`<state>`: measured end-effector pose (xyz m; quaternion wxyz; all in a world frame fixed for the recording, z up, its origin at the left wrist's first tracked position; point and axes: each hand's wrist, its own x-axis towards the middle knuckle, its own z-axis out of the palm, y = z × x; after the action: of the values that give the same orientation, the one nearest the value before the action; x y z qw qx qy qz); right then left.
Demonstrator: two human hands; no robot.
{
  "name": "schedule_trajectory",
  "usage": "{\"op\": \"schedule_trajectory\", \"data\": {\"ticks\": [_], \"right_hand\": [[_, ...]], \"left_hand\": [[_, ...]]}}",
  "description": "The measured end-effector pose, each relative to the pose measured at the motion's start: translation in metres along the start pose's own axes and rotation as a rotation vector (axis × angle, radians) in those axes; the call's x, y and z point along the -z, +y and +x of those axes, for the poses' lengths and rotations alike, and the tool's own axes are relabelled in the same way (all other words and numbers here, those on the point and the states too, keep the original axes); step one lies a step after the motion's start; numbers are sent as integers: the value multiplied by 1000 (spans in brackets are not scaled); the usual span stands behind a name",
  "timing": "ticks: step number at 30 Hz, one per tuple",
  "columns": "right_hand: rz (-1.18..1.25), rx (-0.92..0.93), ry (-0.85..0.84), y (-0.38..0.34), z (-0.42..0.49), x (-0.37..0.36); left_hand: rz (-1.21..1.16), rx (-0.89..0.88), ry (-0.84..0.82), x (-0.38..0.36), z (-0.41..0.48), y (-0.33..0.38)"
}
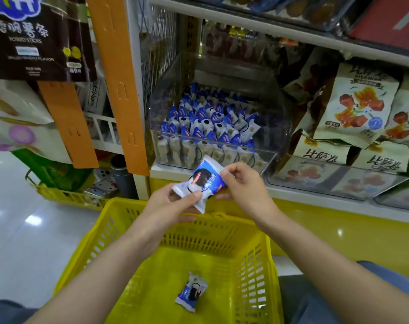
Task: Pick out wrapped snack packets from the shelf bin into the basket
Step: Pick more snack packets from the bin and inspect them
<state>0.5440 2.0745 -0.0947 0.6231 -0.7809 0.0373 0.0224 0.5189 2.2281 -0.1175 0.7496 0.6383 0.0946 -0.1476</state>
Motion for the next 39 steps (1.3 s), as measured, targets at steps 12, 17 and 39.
{"op": "schedule_trajectory", "data": {"ticks": [12, 17, 39], "right_hand": [[-575, -34, -469, 15, -11, 0], [-346, 205, -284, 8, -14, -13], [-457, 538, 97, 6, -17, -12]], "left_hand": [[217, -352, 226, 13, 4, -4], [518, -530, 167, 10, -3, -3], [734, -607, 251, 12, -6, -9]]}}
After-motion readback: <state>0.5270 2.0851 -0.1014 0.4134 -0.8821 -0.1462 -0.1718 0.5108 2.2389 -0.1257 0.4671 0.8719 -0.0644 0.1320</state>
